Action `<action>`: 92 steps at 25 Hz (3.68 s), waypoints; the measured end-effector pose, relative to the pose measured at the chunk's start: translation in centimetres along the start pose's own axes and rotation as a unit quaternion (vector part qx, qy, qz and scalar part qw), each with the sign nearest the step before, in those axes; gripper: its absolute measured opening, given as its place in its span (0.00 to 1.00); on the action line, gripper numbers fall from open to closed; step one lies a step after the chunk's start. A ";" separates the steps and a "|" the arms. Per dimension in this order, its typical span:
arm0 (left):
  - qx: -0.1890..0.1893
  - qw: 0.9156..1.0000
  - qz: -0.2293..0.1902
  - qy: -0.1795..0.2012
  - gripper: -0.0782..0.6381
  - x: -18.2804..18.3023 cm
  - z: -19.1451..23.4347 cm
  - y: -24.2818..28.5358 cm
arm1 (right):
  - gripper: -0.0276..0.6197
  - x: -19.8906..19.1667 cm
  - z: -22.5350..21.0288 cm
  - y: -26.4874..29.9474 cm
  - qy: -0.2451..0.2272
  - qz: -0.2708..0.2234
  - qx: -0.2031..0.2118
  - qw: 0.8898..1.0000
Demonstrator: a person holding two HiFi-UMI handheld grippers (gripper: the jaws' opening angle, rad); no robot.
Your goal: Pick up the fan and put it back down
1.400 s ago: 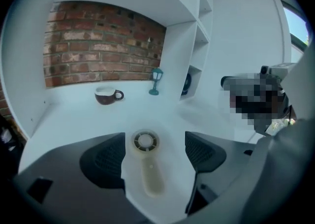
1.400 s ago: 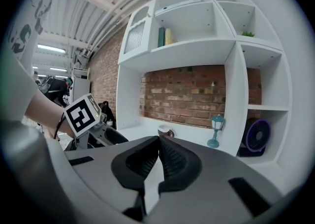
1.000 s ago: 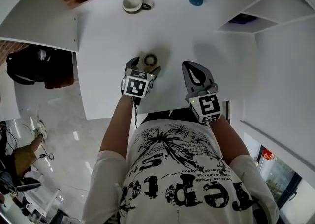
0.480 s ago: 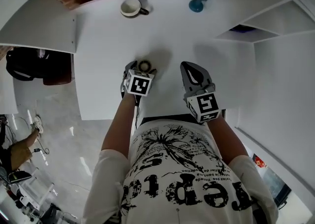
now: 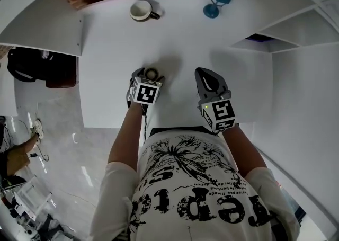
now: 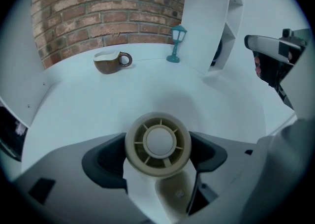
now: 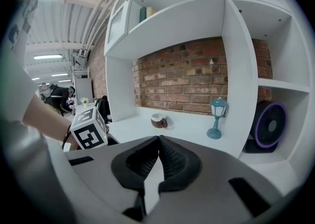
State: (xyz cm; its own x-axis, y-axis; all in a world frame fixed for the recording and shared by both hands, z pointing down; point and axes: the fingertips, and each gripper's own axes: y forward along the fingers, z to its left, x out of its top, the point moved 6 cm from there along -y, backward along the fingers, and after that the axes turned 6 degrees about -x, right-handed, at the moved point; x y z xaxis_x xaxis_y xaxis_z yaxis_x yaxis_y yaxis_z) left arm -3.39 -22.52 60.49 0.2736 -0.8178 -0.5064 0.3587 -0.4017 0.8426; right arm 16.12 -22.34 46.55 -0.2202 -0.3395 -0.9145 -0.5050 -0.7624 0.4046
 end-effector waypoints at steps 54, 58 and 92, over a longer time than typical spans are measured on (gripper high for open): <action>0.004 0.915 -0.387 0.116 0.65 8.8 -2.2 -26.4 | 0.07 11.4 4.4 -4.9 -0.062 -0.143 -0.006 0.988; -0.001 0.938 -0.330 0.108 0.65 8.5 -1.5 -22.9 | 0.07 10.0 4.0 -3.8 -0.052 -0.123 -0.008 0.991; -0.036 0.999 -0.019 0.004 0.65 -0.4 0.5 -0.9 | 0.07 1.4 3.0 0.0 -0.017 -0.022 0.002 1.000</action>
State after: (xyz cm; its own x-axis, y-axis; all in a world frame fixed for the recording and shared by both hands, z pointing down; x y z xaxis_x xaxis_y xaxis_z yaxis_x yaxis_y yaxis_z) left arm -4.31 -22.06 60.05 0.2657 -0.7994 -0.5389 0.4316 -0.4012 0.8079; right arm 13.35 -21.16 45.21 -0.2250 -0.2865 -0.9313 -0.5184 -0.7740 0.3634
